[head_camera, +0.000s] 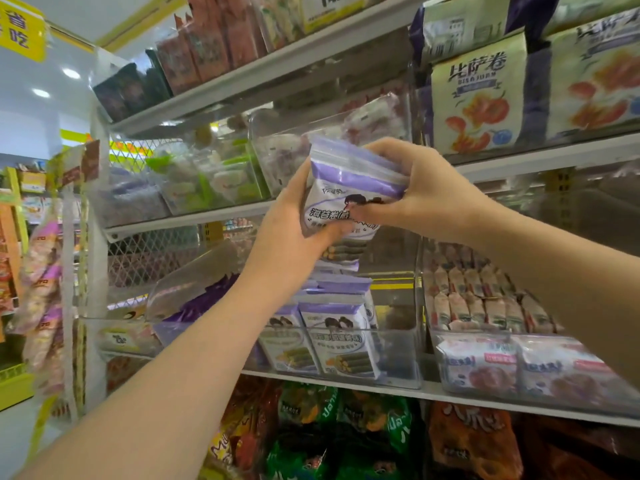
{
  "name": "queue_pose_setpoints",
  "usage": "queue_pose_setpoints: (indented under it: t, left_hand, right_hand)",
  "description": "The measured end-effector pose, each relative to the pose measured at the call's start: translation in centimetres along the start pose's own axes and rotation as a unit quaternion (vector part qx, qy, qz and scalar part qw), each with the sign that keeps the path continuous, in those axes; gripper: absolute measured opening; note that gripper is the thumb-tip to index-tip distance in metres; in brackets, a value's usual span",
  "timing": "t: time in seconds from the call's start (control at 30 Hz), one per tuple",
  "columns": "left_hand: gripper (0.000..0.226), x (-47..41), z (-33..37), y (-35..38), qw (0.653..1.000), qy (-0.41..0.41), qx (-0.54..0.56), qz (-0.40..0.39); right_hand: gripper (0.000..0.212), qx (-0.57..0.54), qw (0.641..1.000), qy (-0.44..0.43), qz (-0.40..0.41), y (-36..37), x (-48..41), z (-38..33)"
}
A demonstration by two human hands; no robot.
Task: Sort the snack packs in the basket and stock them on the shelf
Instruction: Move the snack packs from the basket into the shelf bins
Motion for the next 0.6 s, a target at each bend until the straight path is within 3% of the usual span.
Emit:
queue_pose_setpoints:
  t: [0.13,0.3,0.43,0.5,0.6]
  left_hand:
    - [0.032,-0.3,-1.3,1.2,0.994,0.024,-0.095,0.044]
    - [0.032,3.1,-5.9,1.8,0.982,-0.02,-0.179,-0.051]
    - [0.037,4.1,-7.8,1.7,0.963,-0.016,-0.245,-0.112]
    - [0.035,4.2,-8.0,1.6,0.962,-0.006,-0.246,-0.118]
    - [0.035,4.3,-8.1,1.5,0.964,0.01,-0.239,-0.117]
  right_hand:
    - [0.055,0.179,0.977,-0.1,0.058,-0.4,0.2,1.1]
    - [0.052,0.339,0.937,-0.086,-0.02,2.0,0.8,4.5]
    - [0.049,0.344,0.936,0.044,-0.057,4.4,-0.3,6.6]
    - [0.049,0.324,0.927,0.133,-0.134,5.3,-1.1,7.6]
    - [0.053,0.279,0.872,0.274,-0.295,6.4,-1.8,8.7]
Point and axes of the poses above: each hand's wrist, its own x-axis away from the middle knuckle, its own y-axis out of the palm, z = x × y, the point moved 1 cm from there along -x, towards the middle knuckle, and after that the axes turned 9 degrees about z, right-handed, at the moved point
